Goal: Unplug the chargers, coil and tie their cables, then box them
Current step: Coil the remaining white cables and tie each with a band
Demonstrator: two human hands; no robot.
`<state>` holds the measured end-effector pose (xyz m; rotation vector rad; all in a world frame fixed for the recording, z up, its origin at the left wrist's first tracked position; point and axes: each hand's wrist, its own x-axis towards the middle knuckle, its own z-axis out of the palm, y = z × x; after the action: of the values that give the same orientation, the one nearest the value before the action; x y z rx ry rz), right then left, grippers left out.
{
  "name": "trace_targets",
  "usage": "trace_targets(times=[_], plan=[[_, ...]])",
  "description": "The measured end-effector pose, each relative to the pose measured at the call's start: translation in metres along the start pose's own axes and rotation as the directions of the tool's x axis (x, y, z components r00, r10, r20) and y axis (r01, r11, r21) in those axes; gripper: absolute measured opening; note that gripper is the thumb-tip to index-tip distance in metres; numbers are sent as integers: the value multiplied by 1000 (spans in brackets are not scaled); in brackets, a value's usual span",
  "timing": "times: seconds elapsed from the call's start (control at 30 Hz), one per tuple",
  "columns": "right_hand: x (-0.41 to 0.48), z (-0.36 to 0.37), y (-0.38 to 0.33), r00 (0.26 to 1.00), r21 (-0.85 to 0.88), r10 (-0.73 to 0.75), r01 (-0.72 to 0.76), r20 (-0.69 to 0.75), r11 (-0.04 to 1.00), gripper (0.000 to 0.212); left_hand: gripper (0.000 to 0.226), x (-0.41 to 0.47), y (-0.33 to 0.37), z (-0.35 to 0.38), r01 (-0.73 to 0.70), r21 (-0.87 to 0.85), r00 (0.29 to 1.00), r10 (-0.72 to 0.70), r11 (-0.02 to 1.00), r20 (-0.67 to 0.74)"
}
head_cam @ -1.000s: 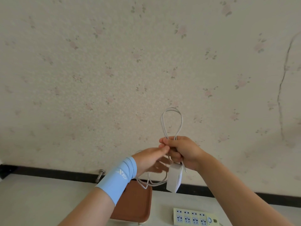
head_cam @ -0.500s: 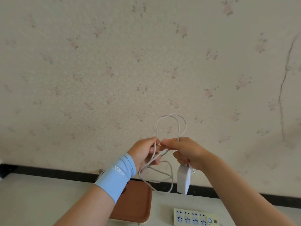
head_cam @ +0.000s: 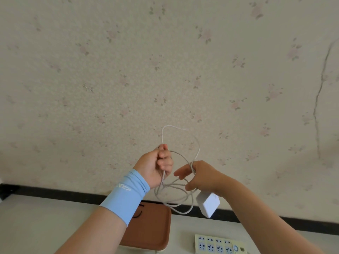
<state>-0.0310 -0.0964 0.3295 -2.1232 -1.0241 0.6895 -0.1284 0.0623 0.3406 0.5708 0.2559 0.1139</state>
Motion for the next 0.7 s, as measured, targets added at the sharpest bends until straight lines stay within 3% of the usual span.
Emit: trace_targets(times=[0.13, 0.27, 0.43, 0.57, 0.7], plan=[[3, -2, -2, 991, 36, -85, 90, -104, 995, 46, 29, -2, -2, 2, 59, 106, 997, -64, 993, 46], [-4, 0, -12, 987, 151, -102, 83, 122, 985, 25, 42, 0, -12, 10, 7, 28, 1000, -8, 1000, 23], [-2, 9, -7, 941, 368, -130, 7, 312, 930, 38, 40, 3, -21, 14, -86, -95, 993, 92, 992, 67], [-6, 5, -13, 903, 191, -81, -2, 423, 982, 16, 40, 4, -4, 12, -123, -113, 991, 128, 986, 45], [-8, 8, -12, 884, 127, -38, -25, 466, 992, 22, 41, 3, 20, 2, -197, -69, 979, 193, 978, -66]])
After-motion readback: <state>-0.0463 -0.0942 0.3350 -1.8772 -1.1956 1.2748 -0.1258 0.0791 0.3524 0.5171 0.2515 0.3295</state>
